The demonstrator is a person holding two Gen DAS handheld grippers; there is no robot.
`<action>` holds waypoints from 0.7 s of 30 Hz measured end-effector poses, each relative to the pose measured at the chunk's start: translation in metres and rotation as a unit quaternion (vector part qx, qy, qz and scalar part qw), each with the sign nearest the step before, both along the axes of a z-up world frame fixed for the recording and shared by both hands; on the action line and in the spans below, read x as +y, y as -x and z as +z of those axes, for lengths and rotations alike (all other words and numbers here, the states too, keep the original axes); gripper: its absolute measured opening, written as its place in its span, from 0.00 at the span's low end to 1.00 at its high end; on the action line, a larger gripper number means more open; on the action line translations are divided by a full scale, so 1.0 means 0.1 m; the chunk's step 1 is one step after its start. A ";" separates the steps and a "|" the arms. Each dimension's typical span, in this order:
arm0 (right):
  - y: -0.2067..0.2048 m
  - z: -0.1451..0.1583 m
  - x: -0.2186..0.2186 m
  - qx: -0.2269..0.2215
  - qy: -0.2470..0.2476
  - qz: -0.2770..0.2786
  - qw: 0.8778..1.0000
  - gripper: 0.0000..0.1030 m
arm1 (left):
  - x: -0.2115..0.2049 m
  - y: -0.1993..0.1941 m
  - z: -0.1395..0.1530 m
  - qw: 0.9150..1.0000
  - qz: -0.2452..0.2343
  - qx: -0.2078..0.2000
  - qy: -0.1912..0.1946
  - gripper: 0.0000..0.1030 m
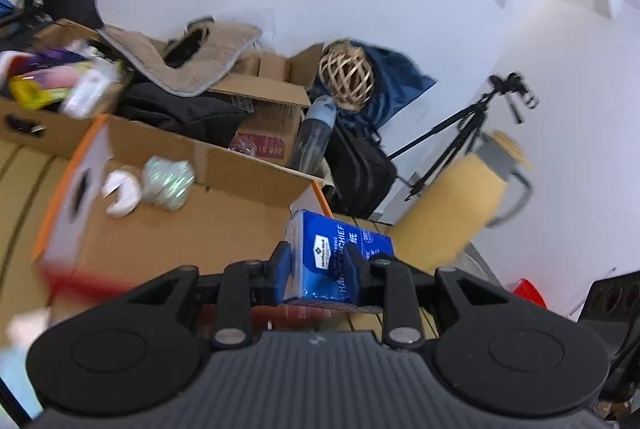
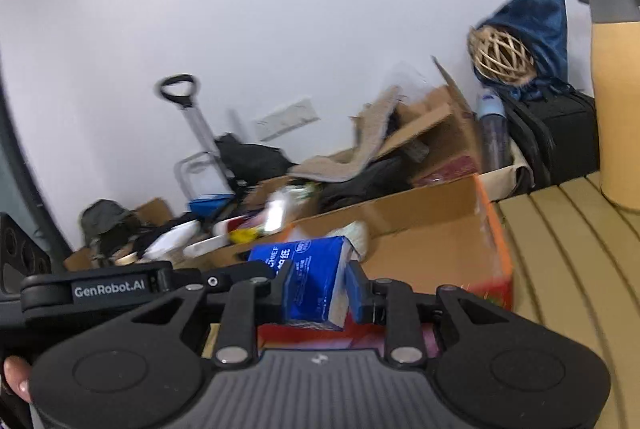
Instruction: Organize soft objects
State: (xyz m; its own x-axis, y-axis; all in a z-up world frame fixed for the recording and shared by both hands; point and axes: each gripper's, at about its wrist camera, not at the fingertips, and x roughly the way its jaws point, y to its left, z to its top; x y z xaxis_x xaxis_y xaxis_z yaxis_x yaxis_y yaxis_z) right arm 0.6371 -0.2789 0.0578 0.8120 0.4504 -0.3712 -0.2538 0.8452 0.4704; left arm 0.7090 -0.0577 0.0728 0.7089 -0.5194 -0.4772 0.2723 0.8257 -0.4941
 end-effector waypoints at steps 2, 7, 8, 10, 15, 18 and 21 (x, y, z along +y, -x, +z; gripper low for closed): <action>-0.50 -0.01 -0.11 0.023 0.003 -0.004 1.000 0.25 | -0.14 -0.48 -0.10 1.000 0.003 0.027 -0.007 0.29; -1.71 -0.29 -0.26 0.077 0.033 -0.023 0.996 0.25 | -0.39 -1.49 -0.49 0.997 0.007 0.077 -0.019 0.28; -1.86 -0.37 -0.28 0.085 0.036 -0.027 0.995 0.25 | -0.42 -1.66 -0.59 0.996 0.009 0.091 -0.017 0.28; -2.16 -0.54 -0.32 0.102 0.044 -0.026 0.993 0.25 | -0.47 -1.89 -0.78 0.993 0.012 0.113 -0.021 0.28; -2.57 -0.84 -0.25 0.125 0.110 -0.049 0.985 0.18 | -0.59 -2.15 -0.98 0.990 0.021 0.128 -0.053 0.32; -2.55 -0.86 -0.28 0.112 0.110 -0.047 0.987 0.22 | -0.59 -2.08 -0.89 0.992 0.016 0.112 -0.056 0.38; -2.44 -0.75 -0.30 0.099 0.105 -0.048 0.988 0.26 | -0.54 -1.92 -0.69 0.993 0.021 0.093 -0.072 0.41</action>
State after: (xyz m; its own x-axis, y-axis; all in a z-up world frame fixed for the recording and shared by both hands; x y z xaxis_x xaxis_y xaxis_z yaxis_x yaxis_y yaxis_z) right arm 0.8808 -0.3093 -0.0175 0.7491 0.2701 -0.6049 -0.0877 0.9455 0.3136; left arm 0.9006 -0.1121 0.0037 0.6216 -0.4080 -0.6688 0.1505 0.9000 -0.4092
